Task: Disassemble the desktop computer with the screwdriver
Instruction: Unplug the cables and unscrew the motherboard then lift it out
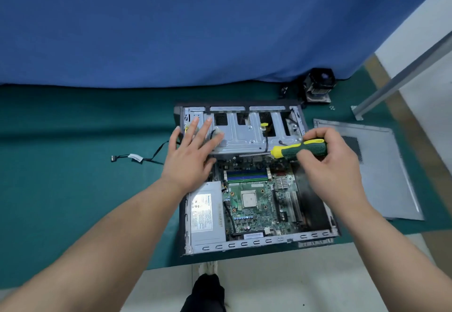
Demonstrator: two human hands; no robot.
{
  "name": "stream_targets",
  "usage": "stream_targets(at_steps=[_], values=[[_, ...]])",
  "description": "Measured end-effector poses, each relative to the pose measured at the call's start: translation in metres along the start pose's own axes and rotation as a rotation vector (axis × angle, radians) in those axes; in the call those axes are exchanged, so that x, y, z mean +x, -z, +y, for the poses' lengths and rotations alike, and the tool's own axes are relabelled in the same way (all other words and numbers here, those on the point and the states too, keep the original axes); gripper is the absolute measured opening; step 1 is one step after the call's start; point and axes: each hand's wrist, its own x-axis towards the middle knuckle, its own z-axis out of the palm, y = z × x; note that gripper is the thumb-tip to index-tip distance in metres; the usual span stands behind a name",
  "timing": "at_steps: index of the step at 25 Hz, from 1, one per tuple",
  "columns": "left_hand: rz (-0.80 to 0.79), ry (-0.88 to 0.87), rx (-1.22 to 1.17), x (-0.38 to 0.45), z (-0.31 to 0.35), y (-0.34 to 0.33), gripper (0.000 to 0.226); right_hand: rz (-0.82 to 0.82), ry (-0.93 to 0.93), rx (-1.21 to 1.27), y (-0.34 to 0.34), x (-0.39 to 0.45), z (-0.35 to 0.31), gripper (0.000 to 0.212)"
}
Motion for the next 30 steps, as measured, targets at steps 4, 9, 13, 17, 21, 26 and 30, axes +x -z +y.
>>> stream_targets(at_steps=[4, 9, 13, 17, 21, 26, 30], values=[[0.049, -0.021, -0.116, -0.006, 0.021, 0.013, 0.063, 0.044, -0.087, 0.086, 0.017, 0.002, -0.013, 0.025], [-0.047, 0.469, -1.337, 0.0, 0.078, 0.042, 0.057, 0.096, -0.196, 0.21, 0.022, 0.002, -0.01, 0.025], [-0.036, 0.748, -2.001, 0.008, 0.096, 0.059, 0.043, 0.101, -0.325, 0.397, 0.022, 0.007, -0.005, 0.018], [-0.006, 0.752, -2.1, 0.014, 0.098, 0.064, 0.033, 0.068, -0.377, 0.483, 0.018, 0.012, 0.005, 0.018], [0.03, 0.822, -2.088, 0.022, 0.097, 0.061, 0.025, 0.049, -0.384, 0.532, 0.013, 0.024, 0.015, 0.025], [0.027, 0.877, -2.064, 0.025, 0.098, 0.061, 0.019, -0.01, -0.442, 1.029, 0.011, 0.03, 0.01, 0.019], [-0.009, 0.857, -2.049, 0.026, 0.097, 0.06, 0.018, -0.048, -0.586, 1.271, 0.008, 0.028, 0.006, 0.037]])
